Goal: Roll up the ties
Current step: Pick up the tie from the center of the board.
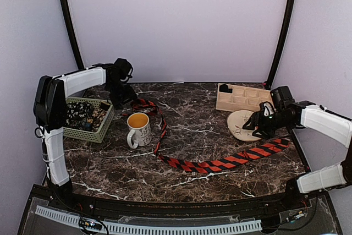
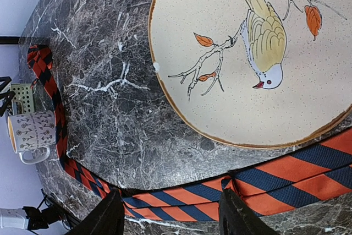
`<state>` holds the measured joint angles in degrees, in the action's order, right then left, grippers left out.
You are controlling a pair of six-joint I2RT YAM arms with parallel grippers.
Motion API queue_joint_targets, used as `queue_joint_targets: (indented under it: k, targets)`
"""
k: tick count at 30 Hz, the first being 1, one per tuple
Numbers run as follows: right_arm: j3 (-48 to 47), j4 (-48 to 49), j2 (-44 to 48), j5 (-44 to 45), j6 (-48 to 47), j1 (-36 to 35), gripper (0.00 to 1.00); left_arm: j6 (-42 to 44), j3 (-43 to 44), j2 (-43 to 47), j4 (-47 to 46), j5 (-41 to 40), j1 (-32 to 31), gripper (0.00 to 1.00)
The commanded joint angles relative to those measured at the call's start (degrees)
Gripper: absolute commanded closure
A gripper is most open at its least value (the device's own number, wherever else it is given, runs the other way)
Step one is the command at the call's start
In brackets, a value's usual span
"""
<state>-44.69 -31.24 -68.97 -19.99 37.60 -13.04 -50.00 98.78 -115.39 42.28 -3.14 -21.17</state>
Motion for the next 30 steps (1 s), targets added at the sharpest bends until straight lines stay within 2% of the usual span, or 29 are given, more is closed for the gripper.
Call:
queue_joint_targets:
  k: [1,12,19,21,24,28,30]
  targets:
    - [-1.9,1.7,-1.2,-0.9,0.1,-0.4,0.42,-9.2,-2.5,-1.5,6.2,-4.6,0.1,0.34]
    - [-3.2,1.5,-3.6,-1.4,-0.7,-0.4,0.43,-16.2,-6.1,-4.5,0.7,-5.3,0.7,0.30]
    - [-4.9,-0.2,-4.5,-0.9,-1.6,-0.4,0.42,-16.0,-4.5,-8.8,-3.3,-5.6,1.9,0.30]
    - [-5.1,-0.6,-4.6,-1.0,-1.7,-0.4,0.42,-15.6,-3.2,-10.2,-3.5,-5.9,2.2,0.33]
    - [-5.4,-0.9,-4.5,-1.2,-1.8,-0.4,0.43,-14.3,-2.2,-10.9,-5.1,-6.7,2.7,0.53]
    - [-5.7,-1.2,-4.2,-1.4,-1.9,-0.4,0.44,-10.3,1.1,-10.3,-6.6,-8.3,2.9,0.97]
    - [-5.7,-1.2,-3.9,-1.6,-1.9,-0.4,0.45,-8.4,3.4,-9.2,-6.5,-9.6,2.9,1.00]
